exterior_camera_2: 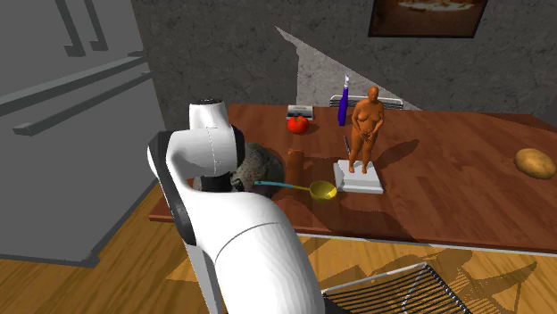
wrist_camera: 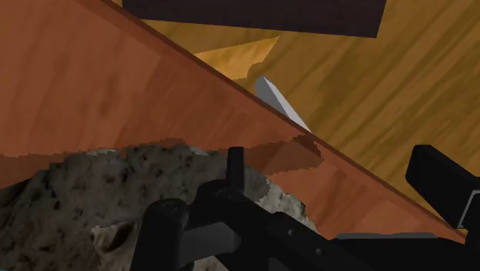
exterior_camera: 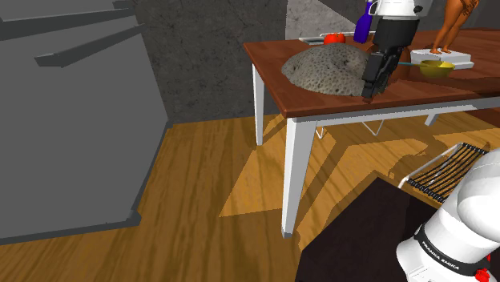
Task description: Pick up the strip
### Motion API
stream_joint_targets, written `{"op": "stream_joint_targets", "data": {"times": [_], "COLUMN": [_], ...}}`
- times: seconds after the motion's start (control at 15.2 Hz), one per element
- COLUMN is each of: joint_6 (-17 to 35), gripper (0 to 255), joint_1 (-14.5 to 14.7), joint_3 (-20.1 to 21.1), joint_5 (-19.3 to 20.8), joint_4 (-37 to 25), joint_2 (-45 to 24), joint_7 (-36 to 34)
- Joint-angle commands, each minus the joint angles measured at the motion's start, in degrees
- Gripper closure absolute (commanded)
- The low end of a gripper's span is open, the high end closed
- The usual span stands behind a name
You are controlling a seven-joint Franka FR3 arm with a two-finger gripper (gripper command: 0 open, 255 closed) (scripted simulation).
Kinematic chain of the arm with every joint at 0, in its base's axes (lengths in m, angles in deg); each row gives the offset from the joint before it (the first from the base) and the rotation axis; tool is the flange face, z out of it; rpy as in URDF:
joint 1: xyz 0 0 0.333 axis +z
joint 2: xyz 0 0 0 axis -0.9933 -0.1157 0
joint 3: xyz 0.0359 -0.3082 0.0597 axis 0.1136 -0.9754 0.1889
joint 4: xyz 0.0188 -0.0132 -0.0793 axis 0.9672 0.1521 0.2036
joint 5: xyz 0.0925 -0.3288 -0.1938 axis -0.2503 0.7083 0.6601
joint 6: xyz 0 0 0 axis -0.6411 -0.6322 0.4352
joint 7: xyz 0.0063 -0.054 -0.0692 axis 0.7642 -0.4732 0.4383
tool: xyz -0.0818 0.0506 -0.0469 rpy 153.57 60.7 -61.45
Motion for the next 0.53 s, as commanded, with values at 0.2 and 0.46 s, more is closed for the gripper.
{"op": "stream_joint_targets", "data": {"times": [0.2, 0.46], "joint_6": [0.0, -0.4], "gripper": [0, 0], "joint_1": [-1.8, -4.0], "joint_3": [-2.4, -5.6], "joint_5": [1.8, 3.7], "joint_4": [-4.3, -10.5], "joint_2": [-4.1, -9.7], "joint_7": [0.6, 1.4]}}
